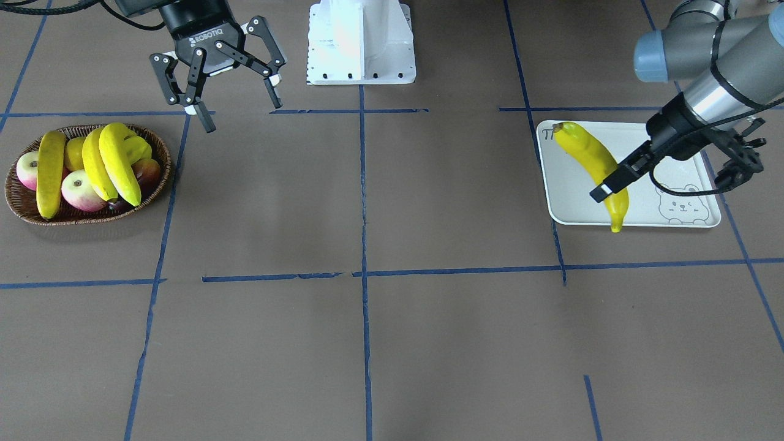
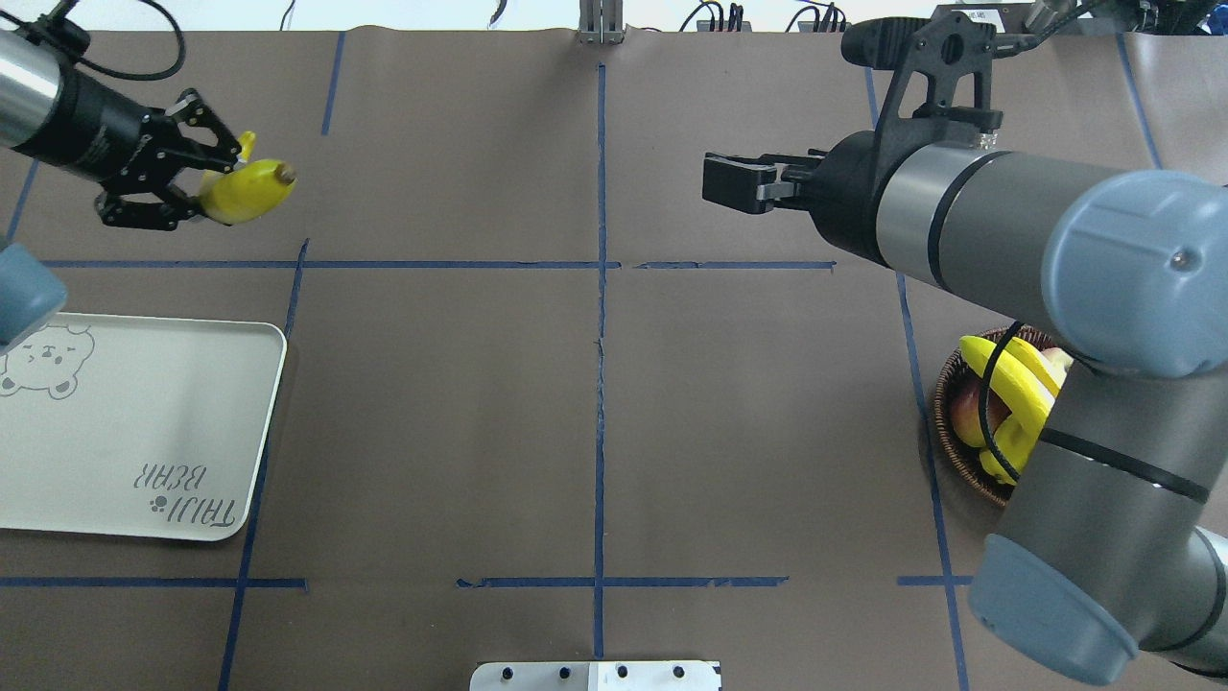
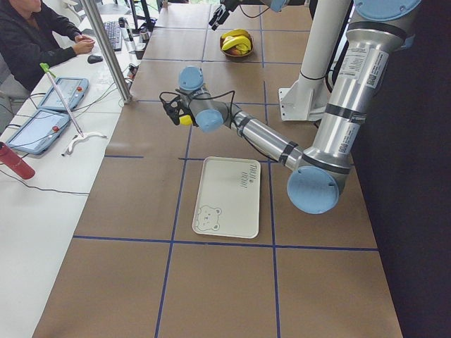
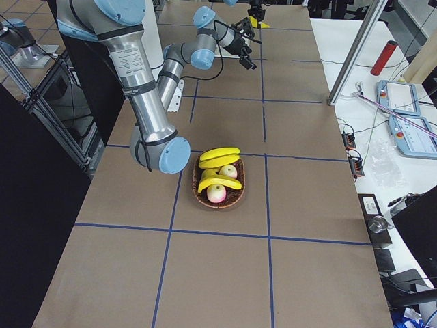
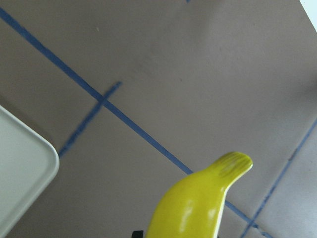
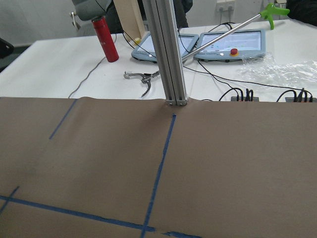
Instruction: Transfer all bananas from basket to plate
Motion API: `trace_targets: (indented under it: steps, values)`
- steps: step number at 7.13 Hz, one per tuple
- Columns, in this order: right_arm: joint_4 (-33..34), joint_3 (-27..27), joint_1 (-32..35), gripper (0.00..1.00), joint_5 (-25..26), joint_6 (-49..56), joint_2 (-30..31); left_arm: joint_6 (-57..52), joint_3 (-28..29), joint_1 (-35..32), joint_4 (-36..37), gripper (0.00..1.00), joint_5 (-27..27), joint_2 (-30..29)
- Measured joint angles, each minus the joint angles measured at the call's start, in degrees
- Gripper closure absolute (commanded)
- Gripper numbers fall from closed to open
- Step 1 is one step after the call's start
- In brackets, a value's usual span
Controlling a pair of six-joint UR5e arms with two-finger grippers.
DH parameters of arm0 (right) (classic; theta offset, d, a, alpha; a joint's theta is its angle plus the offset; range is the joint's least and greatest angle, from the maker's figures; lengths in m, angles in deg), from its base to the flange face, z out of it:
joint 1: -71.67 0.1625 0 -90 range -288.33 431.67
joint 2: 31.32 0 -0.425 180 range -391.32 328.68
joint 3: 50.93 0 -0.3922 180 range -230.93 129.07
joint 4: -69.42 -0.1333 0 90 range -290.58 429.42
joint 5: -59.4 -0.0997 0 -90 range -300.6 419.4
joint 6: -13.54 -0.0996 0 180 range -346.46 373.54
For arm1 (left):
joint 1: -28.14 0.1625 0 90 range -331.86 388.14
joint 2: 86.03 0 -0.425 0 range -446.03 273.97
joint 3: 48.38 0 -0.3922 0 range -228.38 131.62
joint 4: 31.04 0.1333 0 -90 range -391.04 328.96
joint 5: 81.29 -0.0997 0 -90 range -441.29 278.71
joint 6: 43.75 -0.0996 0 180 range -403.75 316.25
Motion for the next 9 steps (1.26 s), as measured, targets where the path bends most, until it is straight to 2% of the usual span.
trace_targets:
  steps: [2, 4, 5, 7, 9]
  values:
    - [9.44, 1.16, 4.42, 0.00, -7.04, 4.98, 0.39, -16.40, -1.45, -0.40, -0.20, 1.00, -8.60, 10.13]
    - [13.95, 1.04, 7.42, 0.00, -12.48, 6.68, 0.66, -26.14, -1.24, 0.10, -0.36, 1.00, -17.14, 16.34]
    - [14.59, 0.87, 8.46, 0.00, -14.87, 6.96, 1.17, -29.15, 0.08, 0.58, -1.06, 1.00, -19.95, 18.11]
    - [14.88, 0.72, 9.22, 0.00, -16.87, 7.23, 1.91, -31.52, 6.81, 3.64, -8.02, 1.00, -24.12, 19.48]
    - [14.91, 0.73, 9.31, 0.00, -17.44, 7.25, 2.03, -32.14, 11.78, 6.50, -14.24, 1.00, -25.44, 20.14]
